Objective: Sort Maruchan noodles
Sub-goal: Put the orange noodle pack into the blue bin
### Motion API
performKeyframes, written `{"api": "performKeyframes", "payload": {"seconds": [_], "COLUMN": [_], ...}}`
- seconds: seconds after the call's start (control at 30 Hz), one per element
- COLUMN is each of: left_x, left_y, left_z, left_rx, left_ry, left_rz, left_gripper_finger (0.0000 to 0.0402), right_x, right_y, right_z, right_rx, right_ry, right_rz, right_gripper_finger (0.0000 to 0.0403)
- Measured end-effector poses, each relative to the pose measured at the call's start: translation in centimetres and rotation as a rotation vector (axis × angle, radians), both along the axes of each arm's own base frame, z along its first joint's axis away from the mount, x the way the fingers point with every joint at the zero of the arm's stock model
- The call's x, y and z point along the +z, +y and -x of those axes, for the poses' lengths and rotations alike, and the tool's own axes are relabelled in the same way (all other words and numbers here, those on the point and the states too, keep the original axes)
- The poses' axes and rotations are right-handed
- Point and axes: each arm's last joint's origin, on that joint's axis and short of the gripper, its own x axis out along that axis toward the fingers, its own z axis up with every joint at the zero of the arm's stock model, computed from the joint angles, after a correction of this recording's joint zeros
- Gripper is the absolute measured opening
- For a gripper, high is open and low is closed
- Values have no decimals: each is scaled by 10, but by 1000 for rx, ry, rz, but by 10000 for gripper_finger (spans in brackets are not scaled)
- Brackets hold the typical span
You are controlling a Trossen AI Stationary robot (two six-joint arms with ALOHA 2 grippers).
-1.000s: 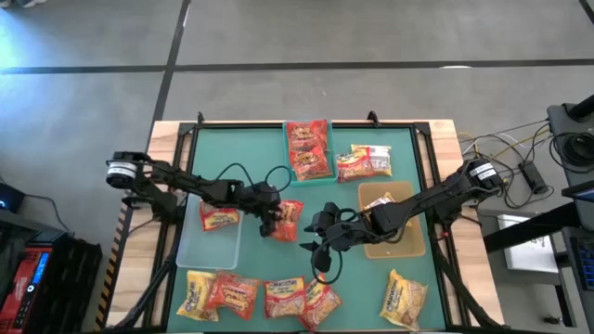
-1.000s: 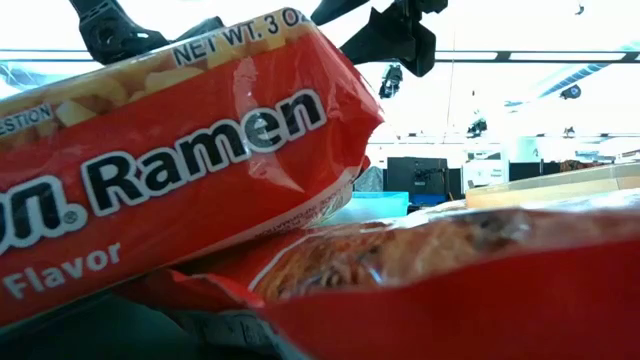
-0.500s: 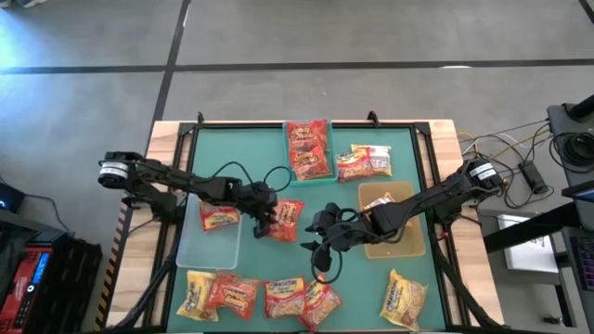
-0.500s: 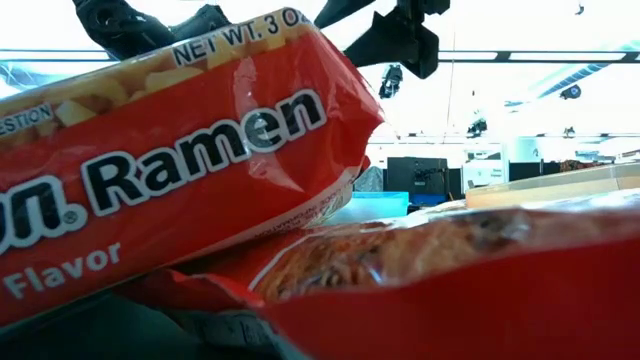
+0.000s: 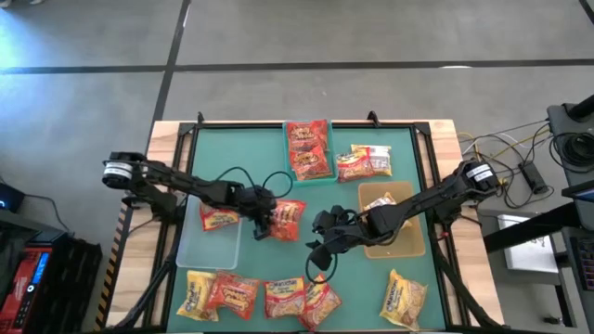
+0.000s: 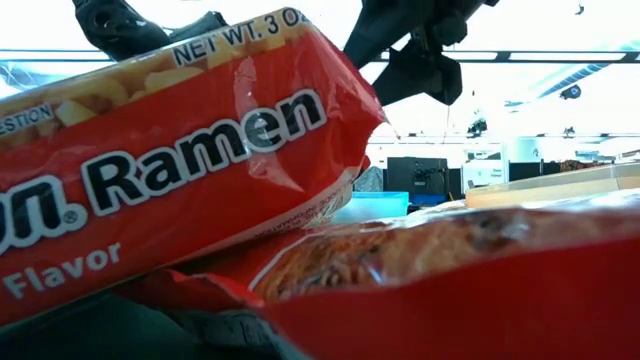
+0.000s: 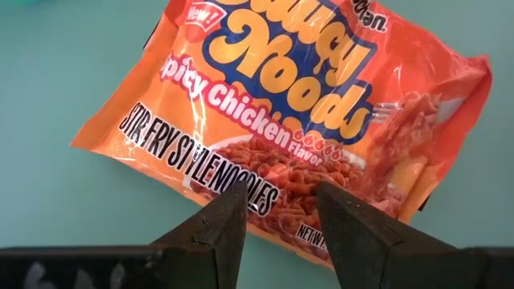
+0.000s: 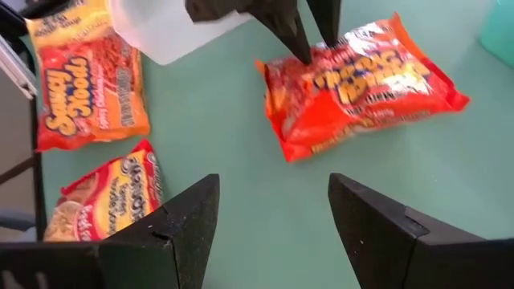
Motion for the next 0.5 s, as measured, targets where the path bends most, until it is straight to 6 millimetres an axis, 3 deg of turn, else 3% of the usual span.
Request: {"api": "performKeyframes", "payload": {"seconds": [0.5], "left_x": [-25], "left_y": [-4], "left_z": [-19], "left_rx": [-7], "left_ry": [-51], "left_rz": [6], "left_gripper_finger": [137], "right_x": [11], "right_y": [1], "right_z": [-6], "right_rx": [-3], "right_ry": [-88], "right_rz": [-21], "right_gripper_finger": [224]}}
